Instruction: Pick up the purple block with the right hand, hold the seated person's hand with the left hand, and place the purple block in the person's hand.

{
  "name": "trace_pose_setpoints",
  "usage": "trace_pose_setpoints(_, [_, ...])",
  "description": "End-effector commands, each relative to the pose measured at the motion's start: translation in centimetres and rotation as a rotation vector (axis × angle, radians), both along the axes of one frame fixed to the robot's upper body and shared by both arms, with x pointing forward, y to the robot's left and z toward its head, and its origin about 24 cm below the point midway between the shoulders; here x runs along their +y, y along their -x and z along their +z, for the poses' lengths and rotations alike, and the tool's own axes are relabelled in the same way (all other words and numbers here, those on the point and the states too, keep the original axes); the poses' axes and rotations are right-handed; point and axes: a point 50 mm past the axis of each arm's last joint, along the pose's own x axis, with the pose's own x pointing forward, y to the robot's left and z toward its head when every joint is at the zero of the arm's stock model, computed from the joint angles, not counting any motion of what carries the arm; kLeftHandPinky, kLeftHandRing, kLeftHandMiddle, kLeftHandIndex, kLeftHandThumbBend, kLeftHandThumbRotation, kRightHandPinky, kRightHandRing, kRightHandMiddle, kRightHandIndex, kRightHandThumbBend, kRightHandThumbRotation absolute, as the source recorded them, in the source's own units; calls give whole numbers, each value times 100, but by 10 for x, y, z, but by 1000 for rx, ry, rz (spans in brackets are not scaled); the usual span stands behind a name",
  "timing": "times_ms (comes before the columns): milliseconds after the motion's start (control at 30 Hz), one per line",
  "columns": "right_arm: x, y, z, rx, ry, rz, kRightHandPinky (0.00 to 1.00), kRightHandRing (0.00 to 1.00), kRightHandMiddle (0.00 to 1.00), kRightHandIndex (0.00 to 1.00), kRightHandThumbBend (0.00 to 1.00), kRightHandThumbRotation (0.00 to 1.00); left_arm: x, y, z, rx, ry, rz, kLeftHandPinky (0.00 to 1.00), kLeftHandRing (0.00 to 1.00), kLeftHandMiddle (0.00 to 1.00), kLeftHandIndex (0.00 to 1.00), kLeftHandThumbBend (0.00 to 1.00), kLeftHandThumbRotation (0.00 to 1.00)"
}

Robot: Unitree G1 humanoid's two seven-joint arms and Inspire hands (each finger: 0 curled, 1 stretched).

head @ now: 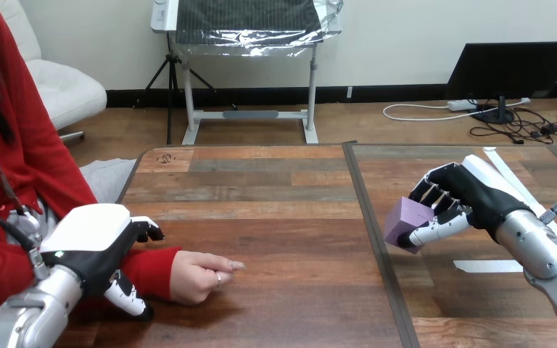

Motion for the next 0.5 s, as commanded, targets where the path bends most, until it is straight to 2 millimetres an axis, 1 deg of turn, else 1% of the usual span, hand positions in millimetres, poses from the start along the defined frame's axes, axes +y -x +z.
trace_pose_setpoints(0, [1, -11, 22, -102, -26, -1, 43, 45, 48, 48, 83, 0, 5, -16, 15, -13, -33, 11, 67, 75, 78, 76, 98, 10])
trace_pose_setpoints(200, [2, -12, 23, -107, -17, 4, 43, 45, 48, 49, 83, 0, 5, -17, 17, 34, -31, 22, 61, 72, 76, 75, 97, 8])
trace_pose_setpoints(267, [2, -12, 24, -110, -20, 11, 43, 44, 48, 48, 82, 0, 4, -18, 17, 39, -34, 19, 57, 70, 74, 74, 96, 7])
trace_pose_setpoints(467, [3, -12, 25, -118, -17, 16, 43, 45, 48, 48, 82, 0, 5, -19, 14, 66, -24, 34, 53, 67, 70, 70, 95, 4])
